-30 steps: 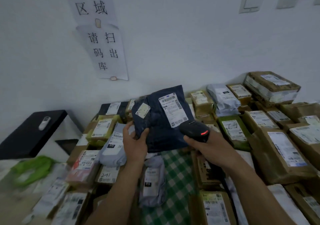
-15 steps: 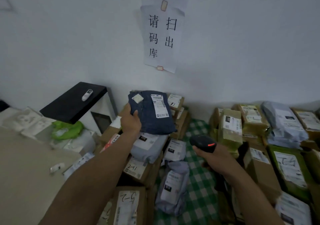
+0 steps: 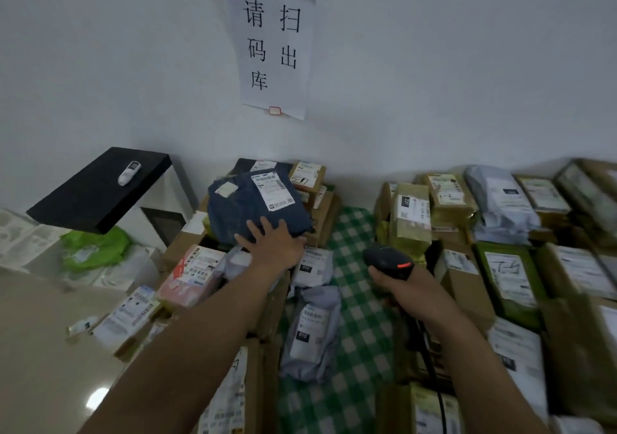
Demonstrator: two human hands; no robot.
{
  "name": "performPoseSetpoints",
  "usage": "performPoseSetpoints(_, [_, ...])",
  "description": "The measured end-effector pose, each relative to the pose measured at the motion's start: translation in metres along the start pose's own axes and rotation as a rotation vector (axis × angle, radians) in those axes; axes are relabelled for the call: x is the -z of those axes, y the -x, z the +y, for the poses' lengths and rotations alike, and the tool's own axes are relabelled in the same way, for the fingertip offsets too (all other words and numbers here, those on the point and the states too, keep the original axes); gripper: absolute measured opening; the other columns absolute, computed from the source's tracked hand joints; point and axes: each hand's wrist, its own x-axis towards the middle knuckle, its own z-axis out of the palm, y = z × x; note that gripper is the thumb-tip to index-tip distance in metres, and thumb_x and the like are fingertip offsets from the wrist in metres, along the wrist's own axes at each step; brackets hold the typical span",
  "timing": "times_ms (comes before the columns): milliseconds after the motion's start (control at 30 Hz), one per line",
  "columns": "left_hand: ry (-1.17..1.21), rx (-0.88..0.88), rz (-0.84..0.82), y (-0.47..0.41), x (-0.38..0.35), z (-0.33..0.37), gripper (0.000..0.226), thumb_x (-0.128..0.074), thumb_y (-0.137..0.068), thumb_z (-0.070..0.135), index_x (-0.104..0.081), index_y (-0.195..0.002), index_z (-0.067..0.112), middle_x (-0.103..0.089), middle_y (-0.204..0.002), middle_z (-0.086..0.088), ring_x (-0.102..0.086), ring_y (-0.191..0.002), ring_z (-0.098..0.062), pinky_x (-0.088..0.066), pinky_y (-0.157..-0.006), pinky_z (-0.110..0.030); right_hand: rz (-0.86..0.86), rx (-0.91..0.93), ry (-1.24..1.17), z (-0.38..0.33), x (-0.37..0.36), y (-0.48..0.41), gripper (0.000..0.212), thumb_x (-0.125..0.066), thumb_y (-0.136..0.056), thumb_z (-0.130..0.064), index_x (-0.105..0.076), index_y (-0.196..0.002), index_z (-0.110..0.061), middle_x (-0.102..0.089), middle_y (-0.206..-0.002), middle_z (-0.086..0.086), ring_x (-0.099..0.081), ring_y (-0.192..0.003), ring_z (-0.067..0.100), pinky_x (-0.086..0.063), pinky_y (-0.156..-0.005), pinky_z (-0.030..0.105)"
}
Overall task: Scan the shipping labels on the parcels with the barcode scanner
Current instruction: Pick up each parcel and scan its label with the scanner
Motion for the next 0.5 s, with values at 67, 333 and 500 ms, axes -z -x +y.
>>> performPoseSetpoints(67, [0.035,-0.230,0.114,0.007,-0.013,0.028,0.066,-0.048,-0.101,0.058,-0.038,-0.157,0.025,-0.017,-0.171,-0.008,-0.005,-0.157,-0.038,0.001,-0.123,-0.062,0.029,-0.011,-0.009,0.005,0.017,0.006,0.027,-0.076,-0.092,-0.041,-0.066,-0.117,-0.036,-0.075,-0.102,-0.009,-0.071,-0.081,0.013,-0.051,-0.056,0.020])
performPoseSetpoints(333, [0.285,-0.640,0.007,0.004,-0.062,0.161,0.045,-0.054,-0.103,0.048,-0.058,-0.138,0.020,-0.062,-0.136,-0.003,-0.060,-0.121,-0.021,-0.049,-0.095,-0.035,0.173,-0.050,-0.050,0.038,0.081,0.000,0.025,-0.077,-0.093,-0.037,-0.066,-0.115,-0.035,-0.077,-0.098,0.003,-0.074,-0.077,0.019,-0.061,-0.071,0.040])
performPoseSetpoints(500, [0.671,-0.475,-0.137,-0.017,-0.088,0.219,0.058,-0.065,-0.099,0.038,-0.041,-0.150,0.023,-0.055,-0.149,-0.002,-0.056,-0.132,-0.023,-0.051,-0.102,-0.037,0.205,-0.079,-0.085,0.053,0.104,-0.011,0.036,-0.076,-0.093,-0.039,-0.065,-0.128,-0.035,-0.078,-0.104,-0.004,-0.076,-0.080,0.009,-0.062,-0.079,0.035])
